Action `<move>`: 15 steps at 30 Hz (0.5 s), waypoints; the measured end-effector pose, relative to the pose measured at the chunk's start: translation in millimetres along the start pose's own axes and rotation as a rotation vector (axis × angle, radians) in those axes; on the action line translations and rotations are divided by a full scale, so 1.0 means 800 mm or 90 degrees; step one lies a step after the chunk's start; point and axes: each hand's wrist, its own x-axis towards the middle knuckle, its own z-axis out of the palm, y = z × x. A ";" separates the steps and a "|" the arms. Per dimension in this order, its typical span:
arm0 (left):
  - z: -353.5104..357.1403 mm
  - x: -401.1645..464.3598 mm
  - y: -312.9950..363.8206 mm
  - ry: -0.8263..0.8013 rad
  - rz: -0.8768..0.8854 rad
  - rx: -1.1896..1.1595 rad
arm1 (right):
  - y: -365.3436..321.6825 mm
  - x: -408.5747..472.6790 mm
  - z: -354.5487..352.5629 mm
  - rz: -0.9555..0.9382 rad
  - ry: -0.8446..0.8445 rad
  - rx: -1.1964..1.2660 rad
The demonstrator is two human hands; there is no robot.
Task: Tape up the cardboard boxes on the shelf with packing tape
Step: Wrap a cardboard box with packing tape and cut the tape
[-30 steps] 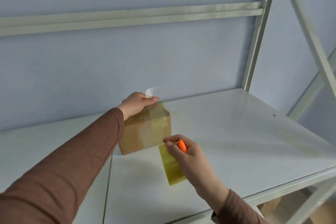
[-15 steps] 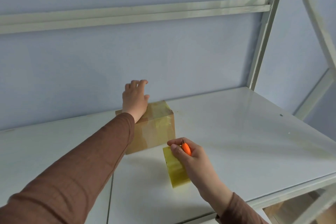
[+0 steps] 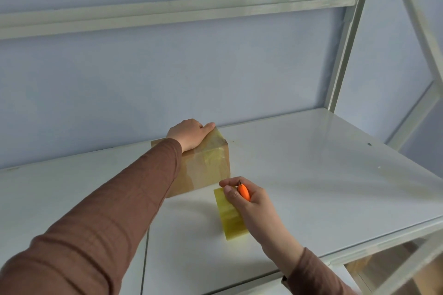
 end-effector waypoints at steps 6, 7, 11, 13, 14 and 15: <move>-0.008 -0.038 -0.004 0.314 0.195 -0.032 | 0.004 -0.001 -0.005 0.002 -0.008 -0.001; -0.014 -0.047 -0.013 0.289 0.255 -0.065 | 0.004 0.000 -0.007 -0.001 -0.014 -0.006; -0.028 -0.072 -0.056 -0.078 0.256 0.141 | 0.001 0.001 -0.013 -0.017 -0.063 -0.035; -0.032 -0.073 -0.058 -0.126 0.221 0.193 | -0.001 0.002 -0.013 -0.005 -0.094 -0.040; -0.037 -0.074 -0.054 -0.143 0.208 0.154 | -0.004 0.002 -0.012 0.000 -0.102 -0.037; -0.043 -0.074 -0.049 -0.177 0.196 0.072 | -0.009 0.003 -0.013 0.000 -0.101 -0.024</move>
